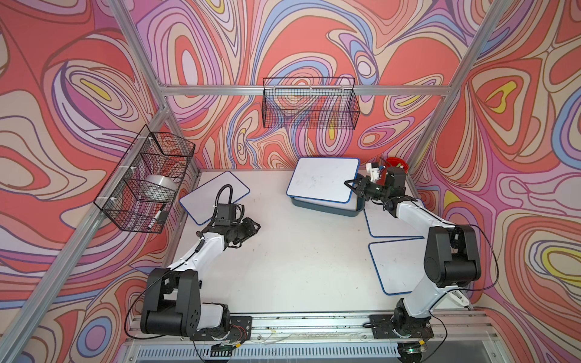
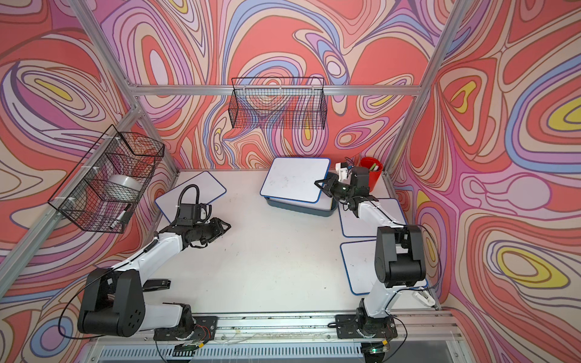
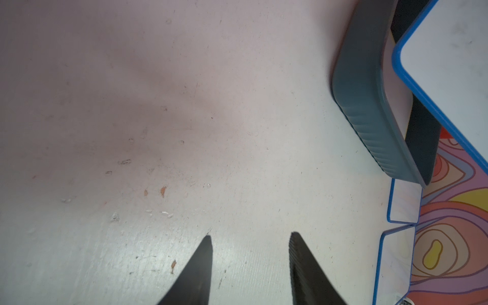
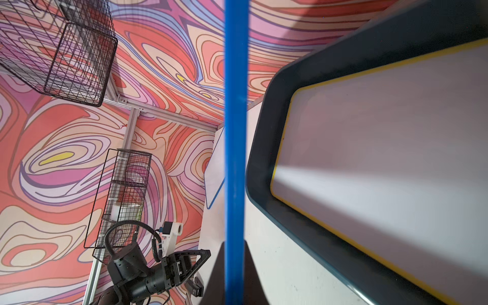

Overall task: Put the whiteboard into the storage box
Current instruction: Place the whiteboard in the storage box.

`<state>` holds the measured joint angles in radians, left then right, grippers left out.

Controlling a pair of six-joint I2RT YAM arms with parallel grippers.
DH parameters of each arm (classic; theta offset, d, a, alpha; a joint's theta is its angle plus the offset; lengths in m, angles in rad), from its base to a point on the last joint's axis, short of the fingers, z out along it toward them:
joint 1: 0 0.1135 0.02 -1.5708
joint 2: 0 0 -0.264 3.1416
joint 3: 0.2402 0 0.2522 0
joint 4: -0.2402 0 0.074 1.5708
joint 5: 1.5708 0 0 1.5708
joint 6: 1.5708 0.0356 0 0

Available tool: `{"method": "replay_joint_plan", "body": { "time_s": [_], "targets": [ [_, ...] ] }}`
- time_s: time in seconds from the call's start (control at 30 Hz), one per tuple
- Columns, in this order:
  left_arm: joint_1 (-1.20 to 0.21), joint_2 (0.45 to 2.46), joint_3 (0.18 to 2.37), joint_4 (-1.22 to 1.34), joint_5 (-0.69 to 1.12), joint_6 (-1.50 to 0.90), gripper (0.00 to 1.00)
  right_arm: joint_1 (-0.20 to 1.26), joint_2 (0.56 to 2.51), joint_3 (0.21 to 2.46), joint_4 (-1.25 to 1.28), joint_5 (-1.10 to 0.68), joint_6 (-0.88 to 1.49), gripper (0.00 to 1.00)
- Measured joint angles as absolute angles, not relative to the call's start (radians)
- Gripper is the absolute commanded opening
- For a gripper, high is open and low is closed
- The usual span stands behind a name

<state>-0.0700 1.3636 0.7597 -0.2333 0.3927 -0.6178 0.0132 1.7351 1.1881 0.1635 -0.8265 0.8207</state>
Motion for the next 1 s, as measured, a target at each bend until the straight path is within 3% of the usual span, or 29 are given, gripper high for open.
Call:
{"method": "replay_joint_plan", "body": {
  "time_s": [0.57,1.0],
  "targets": [
    [-0.07,1.386,0.781,-0.223,0.396,-0.625,0.44,-0.024,1.903,1.309,-0.016,-0.831,0.711,0.03],
    [-0.07,1.389,0.781,-0.213,0.4,-0.633,0.44,-0.027,1.979,1.396,-0.11,-0.804,0.622,0.29]
  ]
}}
